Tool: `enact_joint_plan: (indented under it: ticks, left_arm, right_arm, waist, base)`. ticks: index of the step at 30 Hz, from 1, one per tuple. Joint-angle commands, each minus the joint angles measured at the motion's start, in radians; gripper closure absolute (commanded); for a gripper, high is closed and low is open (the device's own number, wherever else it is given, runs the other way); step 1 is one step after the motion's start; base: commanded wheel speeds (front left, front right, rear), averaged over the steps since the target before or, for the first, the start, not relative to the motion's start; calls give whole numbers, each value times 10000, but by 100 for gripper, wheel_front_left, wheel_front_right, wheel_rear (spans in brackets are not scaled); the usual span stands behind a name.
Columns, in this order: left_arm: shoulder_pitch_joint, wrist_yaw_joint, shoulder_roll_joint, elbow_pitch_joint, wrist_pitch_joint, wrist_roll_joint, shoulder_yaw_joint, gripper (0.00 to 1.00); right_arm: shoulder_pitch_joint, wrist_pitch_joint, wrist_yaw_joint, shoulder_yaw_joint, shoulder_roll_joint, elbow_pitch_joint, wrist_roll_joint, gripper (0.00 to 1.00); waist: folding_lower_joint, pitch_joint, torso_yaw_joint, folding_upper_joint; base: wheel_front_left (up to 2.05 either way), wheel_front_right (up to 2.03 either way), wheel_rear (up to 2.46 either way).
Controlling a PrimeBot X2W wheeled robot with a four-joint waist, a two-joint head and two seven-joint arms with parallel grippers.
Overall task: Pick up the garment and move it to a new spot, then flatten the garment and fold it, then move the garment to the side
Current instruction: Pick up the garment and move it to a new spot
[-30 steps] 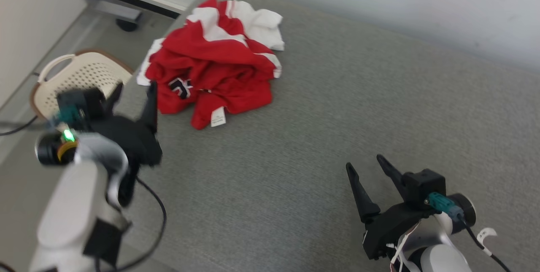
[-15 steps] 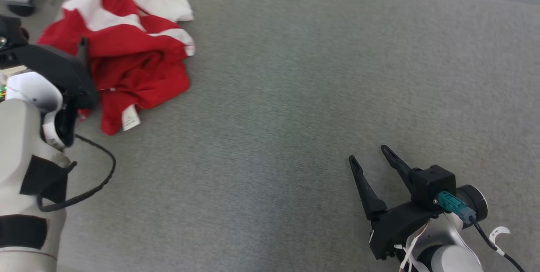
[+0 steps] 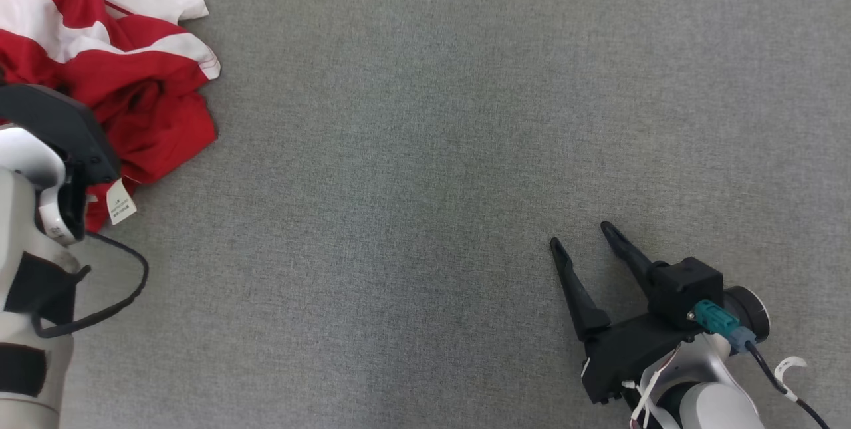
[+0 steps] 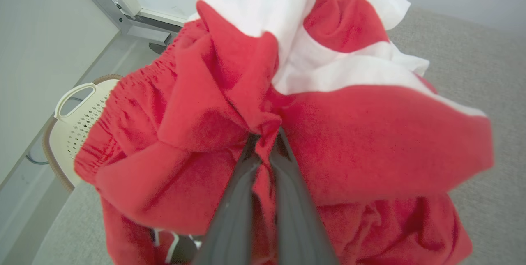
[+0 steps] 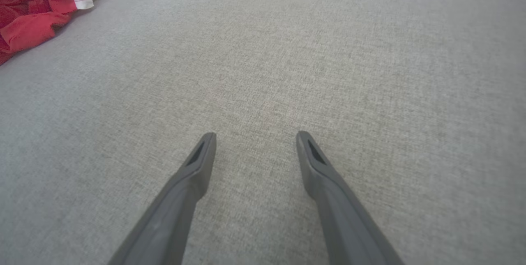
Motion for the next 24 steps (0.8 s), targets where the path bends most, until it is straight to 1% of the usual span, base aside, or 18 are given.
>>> enact_joint_plan:
  ticks: [1, 6, 10, 15, 18, 19, 21, 24]
  left_arm:
    - [63, 27, 140, -4, -79, 36, 17, 100]
    - [-135, 27, 402, -205, -438, 142, -31, 100]
    - [-304, -49, 722, -526, -511, 330, -176, 100]
    - [-511, -159, 961, -1267, -652, 568, -457, 100]
    - [-706, -308, 939, -1835, -636, 661, -639, 100]
    - [-755, -419, 927, -1981, -612, 642, -701, 100]
    - [-853, -585, 794, -2300, -658, 605, -844, 100]
    - [-945, -795, 434, -2882, -658, 485, -1024, 100]
  right_arm:
    - [-90, -42, -21, -52, 9, 47, 31, 0]
    - [-306, -286, -21, -196, 127, 308, 146, 0]
    - [-262, -562, -21, -403, 237, 787, 265, 0]
    - [15, -987, -21, -818, 326, 1396, 440, 0]
    - [182, -1249, -21, -1107, 349, 1696, 671, 0]
    - [244, -1334, -21, -1154, 351, 1794, 787, 0]
    - [402, -1459, -21, -1226, 353, 1976, 944, 0]
    - [537, -1535, -21, -1278, 348, 2133, 1078, 0]
  waist:
    - [-2, -116, -19, -2]
    - [-2, -694, -60, -2]
    - [-2, -1446, -117, -2]
    - [-2, -2601, -267, -2]
    - [-2, -3290, -438, -2]
    - [-2, -3498, -519, -2]
    - [-2, -3893, -717, -2]
    - [-2, -4301, -1072, -2]
  base:
    - [0, 0, 0]
    - [0, 0, 0]
    - [0, 0, 0]
    - [0, 0, 0]
    - [0, 0, 0]
    - [0, 0, 0]
    - [0, 0, 0]
    - [0, 0, 0]
